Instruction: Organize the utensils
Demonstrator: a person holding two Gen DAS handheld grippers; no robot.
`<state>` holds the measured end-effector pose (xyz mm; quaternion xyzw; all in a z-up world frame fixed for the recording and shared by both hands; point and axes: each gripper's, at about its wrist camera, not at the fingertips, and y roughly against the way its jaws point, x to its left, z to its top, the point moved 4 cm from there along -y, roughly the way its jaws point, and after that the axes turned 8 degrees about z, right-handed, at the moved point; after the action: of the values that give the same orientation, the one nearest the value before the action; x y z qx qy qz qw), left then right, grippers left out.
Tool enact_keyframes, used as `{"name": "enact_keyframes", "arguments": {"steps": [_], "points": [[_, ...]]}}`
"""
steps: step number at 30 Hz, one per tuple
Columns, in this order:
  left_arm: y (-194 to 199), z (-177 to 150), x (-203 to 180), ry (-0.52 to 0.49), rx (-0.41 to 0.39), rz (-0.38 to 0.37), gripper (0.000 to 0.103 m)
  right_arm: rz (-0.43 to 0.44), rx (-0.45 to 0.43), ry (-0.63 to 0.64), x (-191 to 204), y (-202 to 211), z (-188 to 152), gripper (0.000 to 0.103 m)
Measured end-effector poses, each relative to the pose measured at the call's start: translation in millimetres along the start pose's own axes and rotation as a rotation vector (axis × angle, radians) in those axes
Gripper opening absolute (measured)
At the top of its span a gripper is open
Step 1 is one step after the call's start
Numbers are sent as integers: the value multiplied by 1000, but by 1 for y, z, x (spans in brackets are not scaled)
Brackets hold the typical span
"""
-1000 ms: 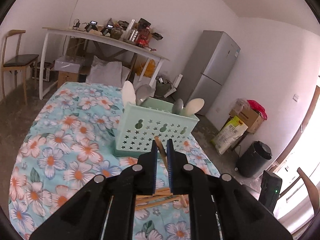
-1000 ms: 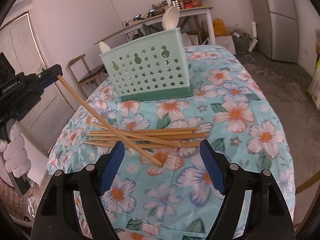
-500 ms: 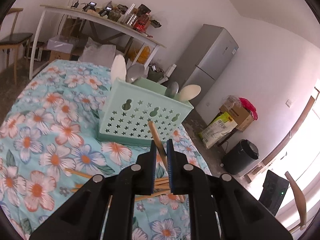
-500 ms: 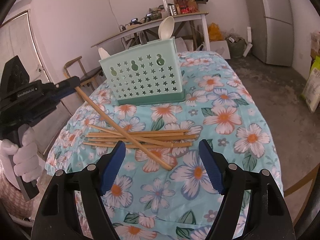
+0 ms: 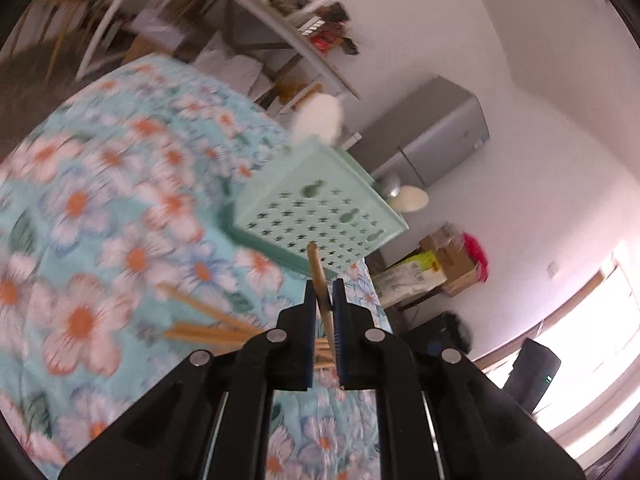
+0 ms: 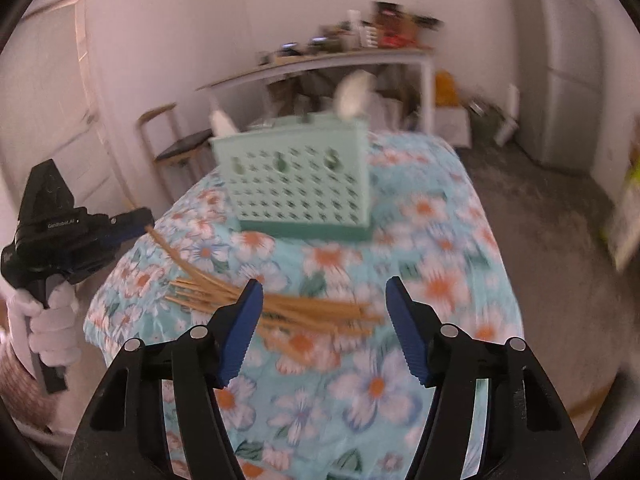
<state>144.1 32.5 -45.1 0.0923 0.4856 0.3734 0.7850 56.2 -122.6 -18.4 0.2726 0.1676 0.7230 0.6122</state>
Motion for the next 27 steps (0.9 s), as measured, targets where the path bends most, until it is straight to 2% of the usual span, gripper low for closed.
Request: {"name": "enact_keyframes", "arguments": {"steps": [4,5,8,11,15,22,25,26,27], "points": [[23,-9,41,139,13,-17,7,92,16,158,22,-24,36,60],[27,-12,51,167,18,-18,7,154,39,186,30,-37,46,60],[34,-22,66,218,29,-23,7,304,159,263,53,-82,62,43],[35,-29,74,231,30,-11,8,406,309,327,80,-131,58,39],[35,-32,78,232,30,1,8,458,453,417,109,-178,41,38],[35,-34,83,219,27,17,9,481,568,502,127,-214,27,37],[36,-33,84,216,24,18,9,451,590,537,132,-226,20,20],[36,-33,83,214,21,19,9,438,593,541,132,-233,19,8],[37,-33,82,211,19,19,9,430,590,542,133,-236,21,6]]}}
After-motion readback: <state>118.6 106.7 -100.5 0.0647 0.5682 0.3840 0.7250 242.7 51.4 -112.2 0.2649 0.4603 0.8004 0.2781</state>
